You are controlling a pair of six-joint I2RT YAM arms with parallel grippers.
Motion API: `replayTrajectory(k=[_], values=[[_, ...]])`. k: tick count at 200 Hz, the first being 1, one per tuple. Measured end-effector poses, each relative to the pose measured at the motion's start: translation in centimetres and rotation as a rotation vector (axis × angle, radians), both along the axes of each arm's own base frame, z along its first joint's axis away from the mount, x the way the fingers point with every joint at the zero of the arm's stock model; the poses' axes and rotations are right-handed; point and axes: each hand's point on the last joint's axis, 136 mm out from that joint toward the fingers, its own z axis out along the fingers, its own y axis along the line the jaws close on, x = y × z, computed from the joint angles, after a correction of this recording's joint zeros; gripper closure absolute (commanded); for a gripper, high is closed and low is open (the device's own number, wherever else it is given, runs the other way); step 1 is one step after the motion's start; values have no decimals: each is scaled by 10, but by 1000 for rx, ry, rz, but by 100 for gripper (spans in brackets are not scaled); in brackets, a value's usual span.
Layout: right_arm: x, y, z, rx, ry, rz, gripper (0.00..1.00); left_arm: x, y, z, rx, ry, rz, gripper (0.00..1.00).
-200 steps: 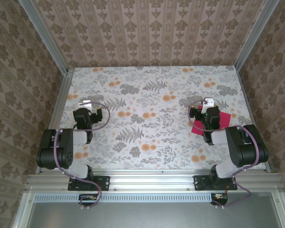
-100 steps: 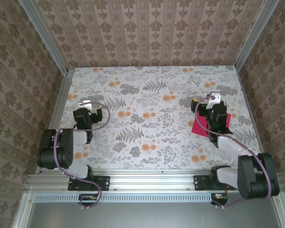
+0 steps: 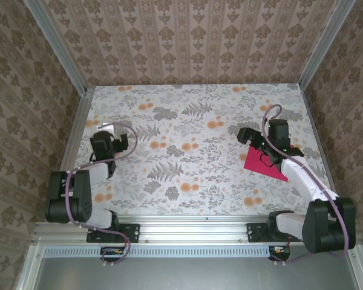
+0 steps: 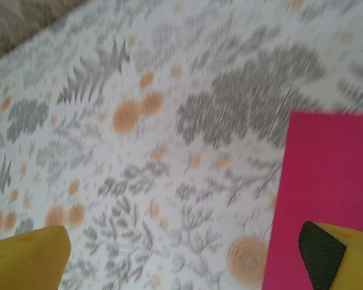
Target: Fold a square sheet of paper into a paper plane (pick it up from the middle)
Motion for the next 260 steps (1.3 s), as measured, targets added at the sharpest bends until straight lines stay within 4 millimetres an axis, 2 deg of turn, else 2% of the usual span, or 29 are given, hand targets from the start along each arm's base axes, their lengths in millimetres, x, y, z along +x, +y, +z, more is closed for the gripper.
replayTrajectory(k=[25,41,61,80,110,133,156,193,221,238,260], values=[[-7,13,-20,74,139,36,4,-11,17,45,-71,-93,64,0],[-5,17,-19,100,186,42,10,-21,22,57,-125,-85,94,0],[0,17,-18,97,225,36,10,-22,17,69,-202,-22,97,0],[0,7,-29,49,284,-6,8,-26,10,82,-274,-15,87,0],[-7,-14,-60,-52,421,-75,8,-56,7,102,-380,-66,124,0],[-8,-23,-79,-91,492,-98,7,-72,8,116,-441,-108,147,0],[-3,-28,-91,-116,535,-104,7,-76,-4,112,-494,-72,98,0],[0,-29,-111,-125,590,-98,9,-84,-34,88,-590,72,-15,0],[0,-27,-113,-123,596,-92,10,-91,-64,82,-633,136,-120,0],[-1,-19,-113,-118,595,-67,12,-96,-88,78,-632,177,-197,0],[-4,5,-112,-109,593,2,13,-103,-119,70,-618,236,-283,0]])
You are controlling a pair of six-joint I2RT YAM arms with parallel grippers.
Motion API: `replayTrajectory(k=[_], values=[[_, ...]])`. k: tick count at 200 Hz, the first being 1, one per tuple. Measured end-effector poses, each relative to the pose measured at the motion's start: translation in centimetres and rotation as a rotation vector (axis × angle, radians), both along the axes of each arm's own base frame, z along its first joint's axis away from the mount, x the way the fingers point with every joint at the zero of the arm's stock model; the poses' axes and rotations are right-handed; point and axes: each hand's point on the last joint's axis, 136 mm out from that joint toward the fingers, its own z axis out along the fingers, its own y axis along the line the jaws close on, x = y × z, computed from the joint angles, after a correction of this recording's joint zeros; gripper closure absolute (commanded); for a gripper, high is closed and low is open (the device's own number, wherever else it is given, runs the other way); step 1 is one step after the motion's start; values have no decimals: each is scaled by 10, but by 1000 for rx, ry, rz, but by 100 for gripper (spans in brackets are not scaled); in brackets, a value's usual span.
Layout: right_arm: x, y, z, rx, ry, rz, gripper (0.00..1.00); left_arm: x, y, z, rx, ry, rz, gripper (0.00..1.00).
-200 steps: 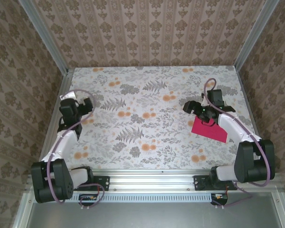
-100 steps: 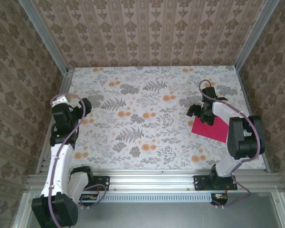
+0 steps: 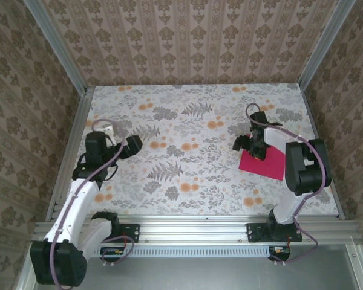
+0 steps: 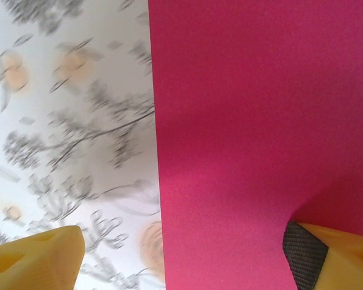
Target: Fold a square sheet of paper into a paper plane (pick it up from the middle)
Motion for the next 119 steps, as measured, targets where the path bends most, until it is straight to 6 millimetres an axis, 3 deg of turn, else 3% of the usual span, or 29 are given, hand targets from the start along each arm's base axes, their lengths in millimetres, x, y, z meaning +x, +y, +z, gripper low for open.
replayTrajectory(k=[29,67,84,97,119], values=[[-7,37,1,30,3,95,13,-9,-33,-14,25,43,-94,0],[-18,114,6,84,5,276,12,-21,-70,-40,72,113,-181,0],[-23,137,15,89,-1,338,10,-27,-84,-48,91,134,-212,0],[-20,137,26,83,-31,342,10,-31,-93,-52,99,140,-230,0],[-6,104,50,43,-95,259,10,-35,-104,-54,106,138,-248,0]])
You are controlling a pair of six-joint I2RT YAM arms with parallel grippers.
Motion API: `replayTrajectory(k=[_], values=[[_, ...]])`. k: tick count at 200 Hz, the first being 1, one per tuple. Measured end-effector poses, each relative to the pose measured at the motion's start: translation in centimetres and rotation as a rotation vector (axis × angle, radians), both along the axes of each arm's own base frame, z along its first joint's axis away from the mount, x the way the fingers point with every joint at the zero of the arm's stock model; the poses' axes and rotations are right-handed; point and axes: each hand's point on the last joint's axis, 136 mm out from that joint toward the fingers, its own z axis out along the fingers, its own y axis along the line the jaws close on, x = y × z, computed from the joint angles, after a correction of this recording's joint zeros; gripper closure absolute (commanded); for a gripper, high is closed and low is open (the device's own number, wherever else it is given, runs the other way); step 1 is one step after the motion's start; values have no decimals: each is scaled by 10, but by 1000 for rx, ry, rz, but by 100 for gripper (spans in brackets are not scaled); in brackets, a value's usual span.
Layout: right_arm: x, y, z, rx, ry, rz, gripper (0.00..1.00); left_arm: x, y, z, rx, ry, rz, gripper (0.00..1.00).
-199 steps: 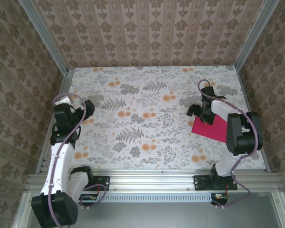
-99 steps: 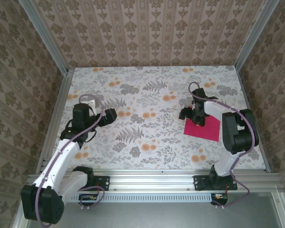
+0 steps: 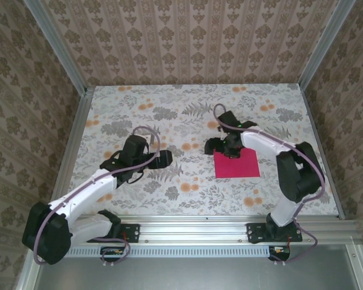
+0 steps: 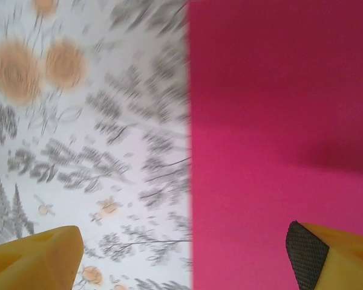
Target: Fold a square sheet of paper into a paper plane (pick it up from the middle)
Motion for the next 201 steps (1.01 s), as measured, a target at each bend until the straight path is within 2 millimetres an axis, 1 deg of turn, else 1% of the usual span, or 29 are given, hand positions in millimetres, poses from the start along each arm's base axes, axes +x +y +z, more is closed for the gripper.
replayTrajectory(k=[14,22,30,41,55,76,97,106,124,150,165,186,195,201], values=[[7,-28,9,-21,-36,-69,10,-1,-7,1,-5,-8,-9,0],[8,-41,9,-34,-39,-99,10,-1,-12,1,-10,-12,-14,0],[7,-53,5,-51,-31,-122,10,-2,-16,0,-11,-14,-21,0],[1,-61,-6,-69,-1,-131,10,-3,-21,-2,-10,-11,-29,0],[-9,-63,-22,-85,47,-125,11,-2,-28,-4,-6,-10,-36,0],[-24,-61,-42,-100,111,-105,12,-2,-33,-7,0,-12,-35,0],[-35,-53,-54,-117,144,-71,12,-2,-33,-8,10,-16,-27,0],[-36,-49,-53,-119,140,-56,12,-1,-32,-7,13,-21,-20,0],[-39,-33,-53,-120,130,-9,12,2,-29,-4,18,-40,0,0],[-44,-10,-52,-105,113,50,12,6,-22,9,12,-86,34,0],[-47,-1,-50,-103,107,74,11,7,-19,16,5,-112,49,0],[-47,5,-47,-120,94,95,6,6,-14,21,-3,-139,66,0],[-44,3,-41,-142,74,94,1,6,-12,21,-4,-149,73,0],[-42,1,-37,-157,58,94,0,6,-10,21,-4,-153,77,0]])
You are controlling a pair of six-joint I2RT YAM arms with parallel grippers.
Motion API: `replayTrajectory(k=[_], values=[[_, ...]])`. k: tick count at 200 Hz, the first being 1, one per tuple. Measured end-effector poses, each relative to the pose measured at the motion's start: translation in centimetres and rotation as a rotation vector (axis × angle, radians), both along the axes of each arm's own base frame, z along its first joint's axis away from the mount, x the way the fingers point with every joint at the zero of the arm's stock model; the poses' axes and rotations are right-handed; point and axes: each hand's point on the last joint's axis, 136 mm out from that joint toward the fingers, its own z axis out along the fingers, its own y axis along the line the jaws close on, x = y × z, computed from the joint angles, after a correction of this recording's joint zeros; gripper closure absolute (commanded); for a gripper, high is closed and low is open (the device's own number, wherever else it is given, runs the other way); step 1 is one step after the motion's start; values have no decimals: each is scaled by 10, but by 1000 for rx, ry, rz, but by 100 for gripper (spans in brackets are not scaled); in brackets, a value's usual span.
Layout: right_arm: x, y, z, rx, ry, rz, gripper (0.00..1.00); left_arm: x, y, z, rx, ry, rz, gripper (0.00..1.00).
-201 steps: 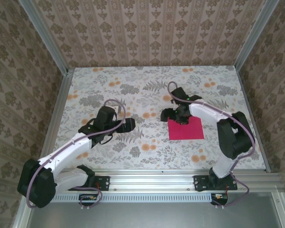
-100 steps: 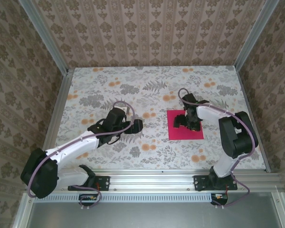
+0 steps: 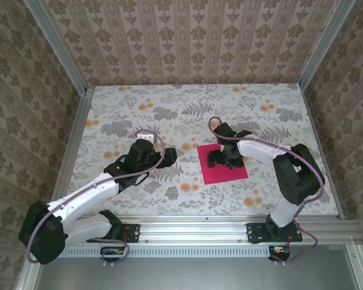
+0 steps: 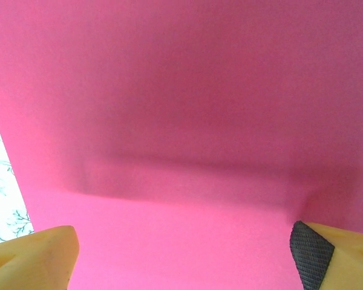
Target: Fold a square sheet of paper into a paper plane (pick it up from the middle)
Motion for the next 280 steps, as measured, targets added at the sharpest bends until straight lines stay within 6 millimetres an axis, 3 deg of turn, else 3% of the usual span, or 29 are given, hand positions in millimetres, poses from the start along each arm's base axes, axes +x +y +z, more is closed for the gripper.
replayTrajectory(k=[35,67,93,123,168,216,280], values=[[21,-5,29,-44,-104,9,0,-1,3,-4,1,-4,5,0],[26,0,36,-79,-123,75,0,0,-3,-3,-18,-8,-11,0],[23,3,25,-106,-87,122,0,-1,-15,-18,-7,56,-55,0],[16,-1,7,-142,-18,146,0,-1,-46,-31,10,129,-133,0],[15,-2,1,-155,7,157,0,-9,-84,-43,20,181,-209,0],[17,-1,-6,-176,39,176,0,-12,-88,-54,31,219,-209,0],[18,-1,-15,-189,74,170,0,-10,-89,-50,26,219,-206,0]])
